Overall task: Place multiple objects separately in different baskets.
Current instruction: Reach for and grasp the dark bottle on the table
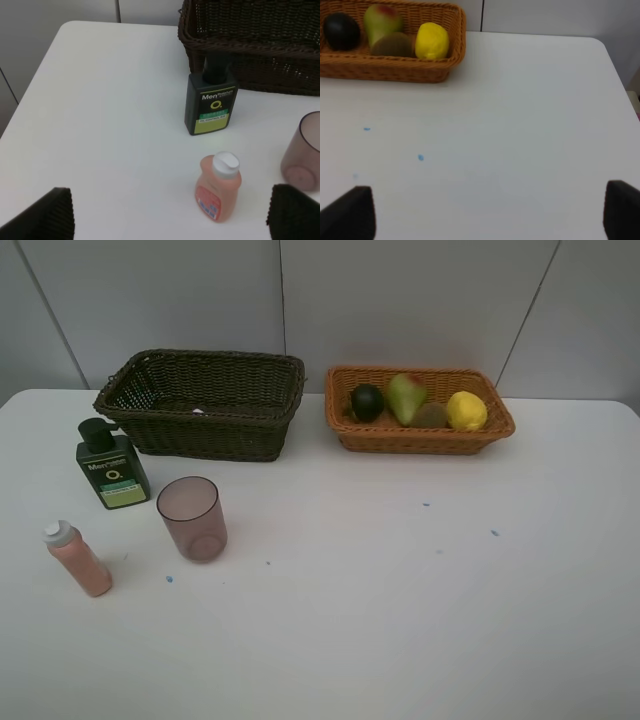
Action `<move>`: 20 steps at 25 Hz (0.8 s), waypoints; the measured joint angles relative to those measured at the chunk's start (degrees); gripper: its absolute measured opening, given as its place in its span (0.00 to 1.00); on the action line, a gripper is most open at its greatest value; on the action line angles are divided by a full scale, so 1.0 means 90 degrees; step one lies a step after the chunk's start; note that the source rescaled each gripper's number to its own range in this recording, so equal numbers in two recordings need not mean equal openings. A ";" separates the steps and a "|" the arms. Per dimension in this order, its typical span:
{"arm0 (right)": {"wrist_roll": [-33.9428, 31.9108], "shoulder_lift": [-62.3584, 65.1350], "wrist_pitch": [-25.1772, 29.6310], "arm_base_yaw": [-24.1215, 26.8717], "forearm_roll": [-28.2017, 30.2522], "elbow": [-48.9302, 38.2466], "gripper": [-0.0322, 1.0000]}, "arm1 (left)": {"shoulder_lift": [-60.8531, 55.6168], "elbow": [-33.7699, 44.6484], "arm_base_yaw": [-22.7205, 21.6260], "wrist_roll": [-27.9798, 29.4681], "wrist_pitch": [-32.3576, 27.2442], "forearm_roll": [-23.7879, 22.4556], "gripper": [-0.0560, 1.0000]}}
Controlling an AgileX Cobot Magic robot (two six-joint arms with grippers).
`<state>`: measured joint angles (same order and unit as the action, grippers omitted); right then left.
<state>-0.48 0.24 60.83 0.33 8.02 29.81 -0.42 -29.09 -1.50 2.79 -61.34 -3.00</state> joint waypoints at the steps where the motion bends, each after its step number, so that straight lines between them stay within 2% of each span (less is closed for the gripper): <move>1: 0.0000 0.0000 0.0000 0.0000 0.0000 0.0000 1.00 | 0.0000 0.0000 0.0000 0.0000 0.0000 0.0000 1.00; 16: 0.0000 0.0000 0.0000 0.0000 0.0000 0.0000 1.00 | 0.0000 0.0000 0.0000 0.0000 0.0000 -0.0007 1.00; 20: 0.0000 0.0000 0.0000 0.0000 0.0000 0.0000 1.00 | 0.0000 0.0000 0.0000 0.0000 0.0000 -0.0258 1.00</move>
<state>-0.48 0.24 60.83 0.33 8.02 29.81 -0.42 -29.09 -1.50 2.79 -61.34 -5.32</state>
